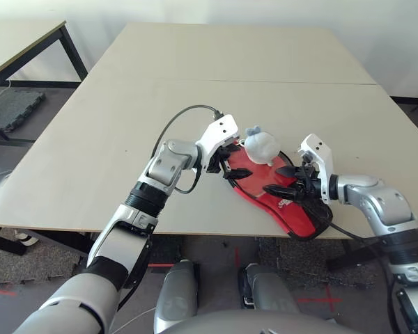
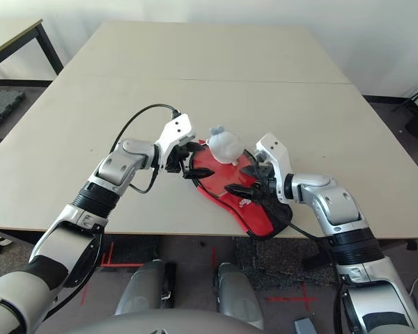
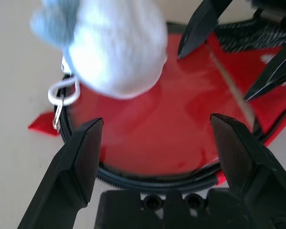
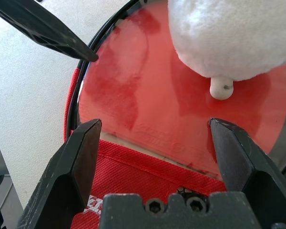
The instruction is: Store the ping-pong paddle in its case and zip it.
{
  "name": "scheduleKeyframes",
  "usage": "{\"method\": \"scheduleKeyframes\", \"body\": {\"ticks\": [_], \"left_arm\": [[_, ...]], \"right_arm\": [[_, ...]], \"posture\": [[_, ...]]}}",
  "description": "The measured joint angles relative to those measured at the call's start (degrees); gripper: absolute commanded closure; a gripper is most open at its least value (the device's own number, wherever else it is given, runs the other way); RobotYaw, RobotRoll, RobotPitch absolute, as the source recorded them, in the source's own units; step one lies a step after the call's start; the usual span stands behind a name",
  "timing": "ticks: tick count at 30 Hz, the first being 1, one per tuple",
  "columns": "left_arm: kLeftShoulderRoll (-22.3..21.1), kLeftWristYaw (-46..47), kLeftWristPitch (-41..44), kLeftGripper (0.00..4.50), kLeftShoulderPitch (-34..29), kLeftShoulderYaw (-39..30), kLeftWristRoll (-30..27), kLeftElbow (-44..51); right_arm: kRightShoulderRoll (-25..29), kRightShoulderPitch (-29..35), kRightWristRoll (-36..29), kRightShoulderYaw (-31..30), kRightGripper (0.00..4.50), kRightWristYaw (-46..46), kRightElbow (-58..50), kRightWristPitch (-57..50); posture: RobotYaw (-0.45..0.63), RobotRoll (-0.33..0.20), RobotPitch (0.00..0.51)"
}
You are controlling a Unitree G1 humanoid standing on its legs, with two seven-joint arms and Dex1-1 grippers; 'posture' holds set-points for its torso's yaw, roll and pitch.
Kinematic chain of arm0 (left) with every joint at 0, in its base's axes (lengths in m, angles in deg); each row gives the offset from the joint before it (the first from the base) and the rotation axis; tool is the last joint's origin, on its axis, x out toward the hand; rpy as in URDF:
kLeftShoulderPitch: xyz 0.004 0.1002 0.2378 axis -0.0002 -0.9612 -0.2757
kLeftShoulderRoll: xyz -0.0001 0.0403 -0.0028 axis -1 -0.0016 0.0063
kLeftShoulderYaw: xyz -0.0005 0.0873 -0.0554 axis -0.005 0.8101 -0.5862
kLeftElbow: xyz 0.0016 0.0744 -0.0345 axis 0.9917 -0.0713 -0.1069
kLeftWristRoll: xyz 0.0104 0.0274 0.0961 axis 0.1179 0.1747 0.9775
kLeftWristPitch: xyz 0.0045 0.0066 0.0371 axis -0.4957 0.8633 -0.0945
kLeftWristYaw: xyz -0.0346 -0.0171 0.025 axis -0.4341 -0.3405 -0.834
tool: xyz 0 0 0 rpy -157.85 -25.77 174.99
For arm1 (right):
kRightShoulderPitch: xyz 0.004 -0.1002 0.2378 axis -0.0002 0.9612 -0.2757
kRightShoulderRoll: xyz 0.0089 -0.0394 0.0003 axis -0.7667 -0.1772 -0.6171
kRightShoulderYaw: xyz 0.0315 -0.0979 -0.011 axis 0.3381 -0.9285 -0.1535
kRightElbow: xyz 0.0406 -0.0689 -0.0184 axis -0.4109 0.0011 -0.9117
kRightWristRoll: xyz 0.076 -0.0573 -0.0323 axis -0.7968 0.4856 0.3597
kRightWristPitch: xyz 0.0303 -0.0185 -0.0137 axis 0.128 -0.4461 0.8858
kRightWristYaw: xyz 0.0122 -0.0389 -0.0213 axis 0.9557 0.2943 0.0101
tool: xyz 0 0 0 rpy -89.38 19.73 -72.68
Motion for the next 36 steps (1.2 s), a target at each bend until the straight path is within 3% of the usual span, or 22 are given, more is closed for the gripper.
{"method": "scheduleKeyframes", "body": {"ticks": [12,18,29,36], "left_arm": [[1.83,0.99,-5.29,0.01,-0.93,2.54,1.84,-1.92],[1.97,0.69,-7.75,0.01,0.16,2.99,1.93,-3.99],[2.3,0.51,-9.35,0.01,1.4,3.52,2.0,-5.98],[1.33,0.52,-7.75,0.01,-0.15,3.61,1.98,-2.46]], "right_arm": [[11.28,2.62,-9.39,8.97,0.0,4.49,-4.18,-11.69],[17.58,-6.06,-10.42,12.95,0.0,6.2,-4.09,-10.78],[6.06,-21.56,-2.69,1.71,0.0,6.39,10.66,-1.33],[-0.16,-25.51,0.93,-1.3,0.0,8.19,20.1,3.44]], "posture": [[0.0,0.0,0.123],[-0.01,0.0,0.122],[0.03,0.0,0.111],[0.08,0.0,0.105]]}}
